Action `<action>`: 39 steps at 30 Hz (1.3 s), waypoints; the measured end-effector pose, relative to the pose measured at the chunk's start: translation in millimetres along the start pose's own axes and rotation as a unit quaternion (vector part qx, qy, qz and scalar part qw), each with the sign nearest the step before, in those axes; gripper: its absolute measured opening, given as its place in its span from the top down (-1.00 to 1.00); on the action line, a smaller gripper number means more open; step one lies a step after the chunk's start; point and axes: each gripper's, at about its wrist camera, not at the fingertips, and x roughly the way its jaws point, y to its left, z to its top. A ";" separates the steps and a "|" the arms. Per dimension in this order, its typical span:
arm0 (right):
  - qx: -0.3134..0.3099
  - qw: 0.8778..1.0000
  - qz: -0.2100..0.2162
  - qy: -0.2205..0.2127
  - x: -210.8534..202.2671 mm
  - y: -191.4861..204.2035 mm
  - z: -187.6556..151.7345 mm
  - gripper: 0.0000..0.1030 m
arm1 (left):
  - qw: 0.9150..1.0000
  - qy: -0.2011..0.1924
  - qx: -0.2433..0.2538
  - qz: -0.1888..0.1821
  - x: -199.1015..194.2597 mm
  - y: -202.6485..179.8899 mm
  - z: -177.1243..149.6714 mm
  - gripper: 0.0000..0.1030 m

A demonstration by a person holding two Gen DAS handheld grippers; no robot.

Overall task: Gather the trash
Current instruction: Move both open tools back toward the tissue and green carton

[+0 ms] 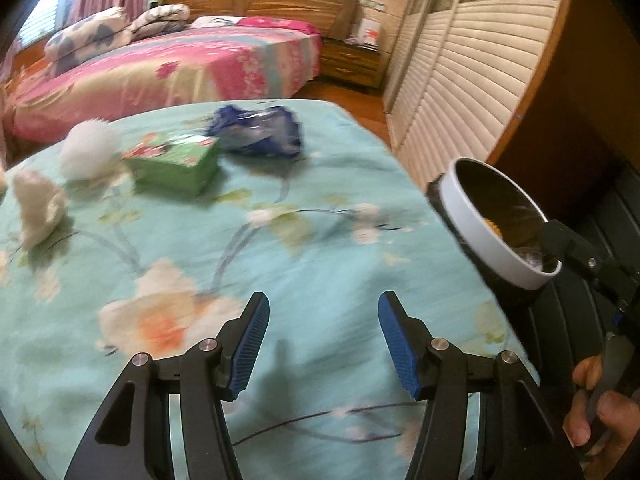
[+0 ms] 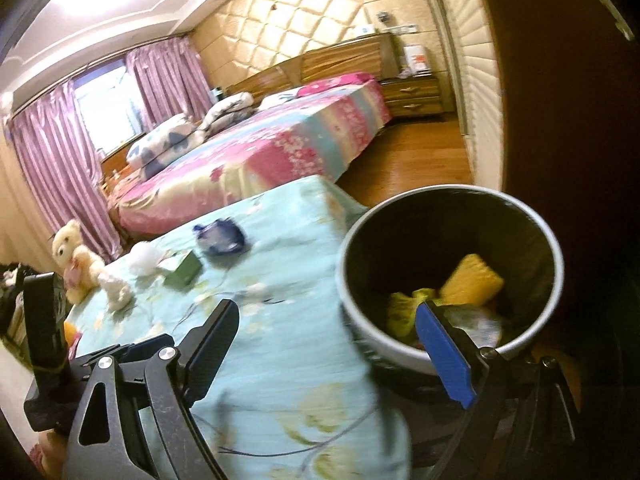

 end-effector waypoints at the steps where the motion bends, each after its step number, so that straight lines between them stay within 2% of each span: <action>1: -0.004 1.000 0.005 0.004 3.5 5.4 -1.2 -0.77 | 1.000 0.000 -0.004 0.002 -2.2 3.8 -1.3 -0.09; 10: -0.022 0.999 0.032 0.029 25.7 38.1 -12.7 -0.77 | 0.998 -0.001 -0.051 0.033 -19.6 48.6 -13.2 -0.10; 20: -0.062 0.995 0.059 0.059 55.3 76.3 -19.0 -0.77 | 0.995 -0.009 -0.080 0.052 -34.8 90.1 -13.4 -0.13; 32: -0.138 0.979 0.104 0.105 106.7 134.9 -20.6 -0.77 | 0.986 -0.016 -0.134 0.094 -46.0 148.4 -10.4 -0.22; 39: -0.179 0.969 0.119 0.125 137.9 158.0 -14.1 -0.77 | 0.983 -0.019 -0.145 0.115 -39.7 170.4 3.4 -0.26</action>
